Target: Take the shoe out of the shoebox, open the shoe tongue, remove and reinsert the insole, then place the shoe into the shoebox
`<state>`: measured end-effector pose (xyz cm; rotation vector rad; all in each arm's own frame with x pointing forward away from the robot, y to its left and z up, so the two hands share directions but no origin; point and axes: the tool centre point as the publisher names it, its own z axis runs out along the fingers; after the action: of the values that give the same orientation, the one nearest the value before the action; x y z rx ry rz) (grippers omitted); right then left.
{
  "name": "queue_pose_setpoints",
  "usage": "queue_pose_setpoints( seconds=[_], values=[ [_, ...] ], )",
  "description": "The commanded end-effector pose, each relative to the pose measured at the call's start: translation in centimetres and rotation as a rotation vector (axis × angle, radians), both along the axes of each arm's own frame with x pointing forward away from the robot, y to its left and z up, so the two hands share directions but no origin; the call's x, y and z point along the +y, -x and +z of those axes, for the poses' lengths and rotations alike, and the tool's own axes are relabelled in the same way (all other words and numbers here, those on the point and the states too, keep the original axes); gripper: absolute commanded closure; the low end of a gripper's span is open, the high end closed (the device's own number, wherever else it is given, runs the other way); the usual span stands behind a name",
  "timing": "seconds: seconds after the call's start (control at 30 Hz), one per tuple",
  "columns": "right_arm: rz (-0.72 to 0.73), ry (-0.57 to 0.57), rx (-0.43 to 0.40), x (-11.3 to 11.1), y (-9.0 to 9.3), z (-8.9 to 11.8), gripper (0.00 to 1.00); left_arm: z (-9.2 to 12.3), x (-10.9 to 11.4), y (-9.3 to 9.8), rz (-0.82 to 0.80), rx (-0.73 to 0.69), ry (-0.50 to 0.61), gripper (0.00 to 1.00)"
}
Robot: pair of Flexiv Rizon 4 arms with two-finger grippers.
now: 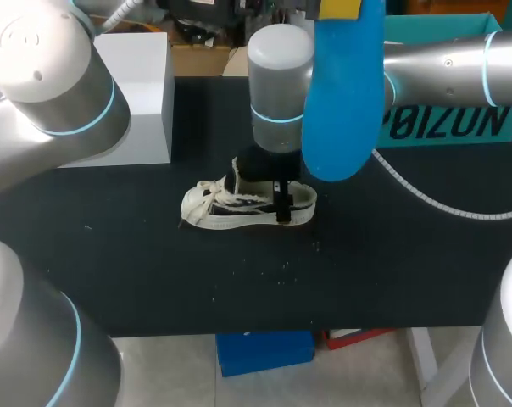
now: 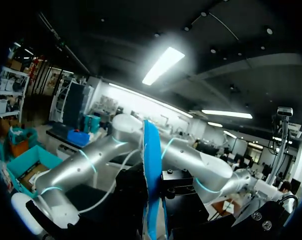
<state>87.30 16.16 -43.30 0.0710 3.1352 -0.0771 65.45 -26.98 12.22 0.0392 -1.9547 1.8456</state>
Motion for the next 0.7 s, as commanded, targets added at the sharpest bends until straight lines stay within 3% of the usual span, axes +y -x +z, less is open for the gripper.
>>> queue_pose_setpoints(
  seconds=[0.03,0.5,0.7],
  values=[
    [0.000,-0.006,0.001,0.1,0.0,-0.3,0.00,0.0,-0.2,0.0,0.002,0.000,-0.002,1.00],
    [0.076,-0.177,-0.022,-0.6,0.4,0.4,0.00,0.0,-0.2,0.0,0.002,0.000,-0.002,1.00],
    [0.081,-0.324,-0.030,-1.0,0.3,0.5,0.00,0.0,-0.2,0.0,0.002,0.000,-0.002,1.00]
  ],
)
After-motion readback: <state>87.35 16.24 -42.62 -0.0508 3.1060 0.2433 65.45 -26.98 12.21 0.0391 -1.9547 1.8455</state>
